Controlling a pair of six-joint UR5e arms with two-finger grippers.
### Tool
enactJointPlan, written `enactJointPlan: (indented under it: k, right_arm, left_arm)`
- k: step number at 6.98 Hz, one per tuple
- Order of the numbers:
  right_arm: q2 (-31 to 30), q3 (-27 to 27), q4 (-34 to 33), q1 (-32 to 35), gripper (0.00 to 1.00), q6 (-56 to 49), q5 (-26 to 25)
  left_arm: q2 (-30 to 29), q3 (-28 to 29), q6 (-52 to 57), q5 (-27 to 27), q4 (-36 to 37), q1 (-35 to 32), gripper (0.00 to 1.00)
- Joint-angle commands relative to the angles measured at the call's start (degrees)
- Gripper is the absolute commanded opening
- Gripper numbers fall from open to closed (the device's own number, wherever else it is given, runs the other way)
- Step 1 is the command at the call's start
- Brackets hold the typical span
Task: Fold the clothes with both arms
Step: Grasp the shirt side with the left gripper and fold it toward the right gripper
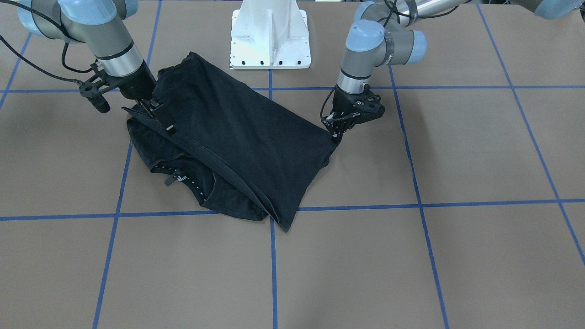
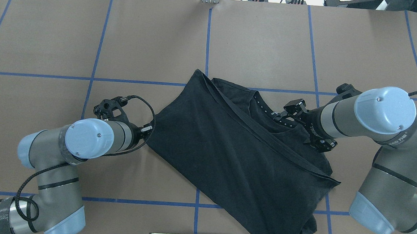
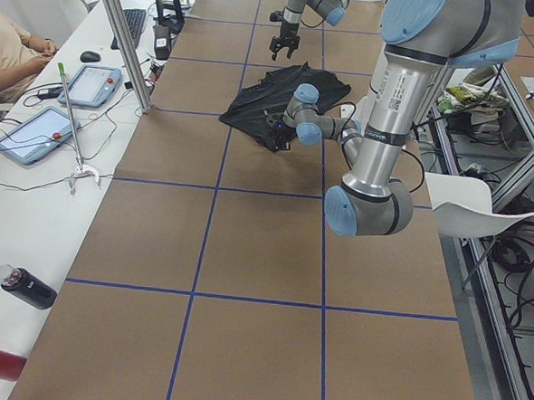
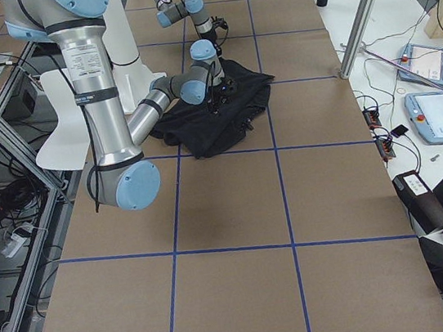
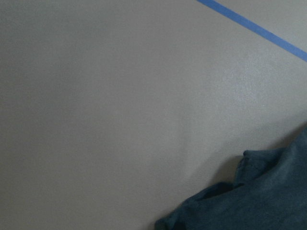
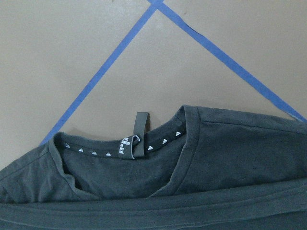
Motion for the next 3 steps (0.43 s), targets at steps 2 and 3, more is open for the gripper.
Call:
enactJointPlan:
  k: [2,3]
  right_arm:
    - [-0.1,0.0,0.0,0.1,1.0,0.0,-0.1]
    - [-0.1,0.2,0.0,0.3,1.0,0.0,-0.2]
  left_arm:
    - [0.0,-0.9,9.6,-0.1,-0.1,-5.2,0.0]
    - [-0.3,0.7,15.3,-0.3,-3.0,-9.4,0.0]
